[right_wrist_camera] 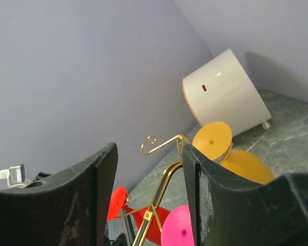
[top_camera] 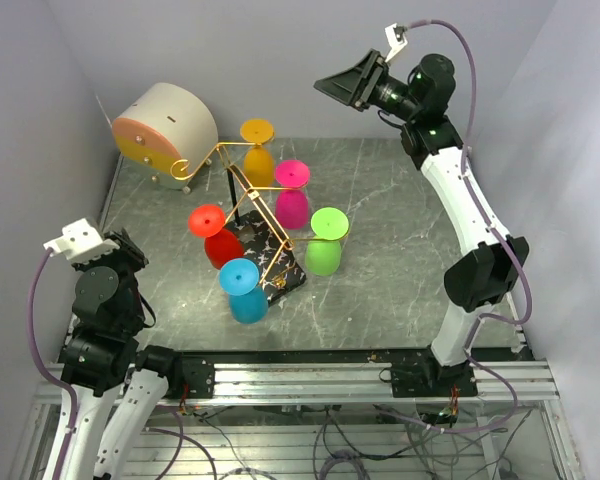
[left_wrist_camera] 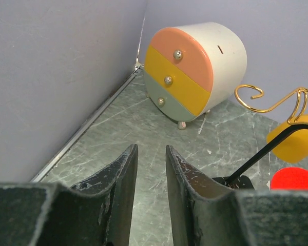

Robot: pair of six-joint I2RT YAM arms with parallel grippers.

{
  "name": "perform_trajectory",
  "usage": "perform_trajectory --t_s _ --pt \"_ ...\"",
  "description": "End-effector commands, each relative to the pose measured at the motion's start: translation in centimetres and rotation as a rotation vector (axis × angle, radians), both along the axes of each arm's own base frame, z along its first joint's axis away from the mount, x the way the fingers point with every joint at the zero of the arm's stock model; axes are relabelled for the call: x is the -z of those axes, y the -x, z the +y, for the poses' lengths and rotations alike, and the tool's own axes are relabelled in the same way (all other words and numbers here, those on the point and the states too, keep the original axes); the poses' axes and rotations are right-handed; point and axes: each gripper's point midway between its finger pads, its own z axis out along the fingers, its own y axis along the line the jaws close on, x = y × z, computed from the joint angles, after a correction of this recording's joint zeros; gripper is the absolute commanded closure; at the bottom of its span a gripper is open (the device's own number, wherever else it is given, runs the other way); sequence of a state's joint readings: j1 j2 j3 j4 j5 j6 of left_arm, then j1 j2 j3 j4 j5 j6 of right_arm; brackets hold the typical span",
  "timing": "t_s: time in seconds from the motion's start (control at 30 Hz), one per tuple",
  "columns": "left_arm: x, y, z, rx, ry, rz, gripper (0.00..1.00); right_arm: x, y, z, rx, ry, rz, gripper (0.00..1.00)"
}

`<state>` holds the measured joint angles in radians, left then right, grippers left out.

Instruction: Take the wine glass off the wine glass rack

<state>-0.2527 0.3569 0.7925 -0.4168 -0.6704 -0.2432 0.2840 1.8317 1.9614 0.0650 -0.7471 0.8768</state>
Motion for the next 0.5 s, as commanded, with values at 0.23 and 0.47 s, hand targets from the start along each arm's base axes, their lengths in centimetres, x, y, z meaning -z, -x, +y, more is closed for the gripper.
perform_trajectory --t_s 0.23,0.47 --pt "-0.4 -0.6 -0.9 0.05 0.004 -0.015 0.6 0.6 -1.9 3.7 0.033 0.086 0.028 0.53" --pt "-0.2 -0.9 -1.2 0.063 -0.001 -0.007 0.61 4.1 -4.2 4.7 0.096 0.178 0.108 0.56"
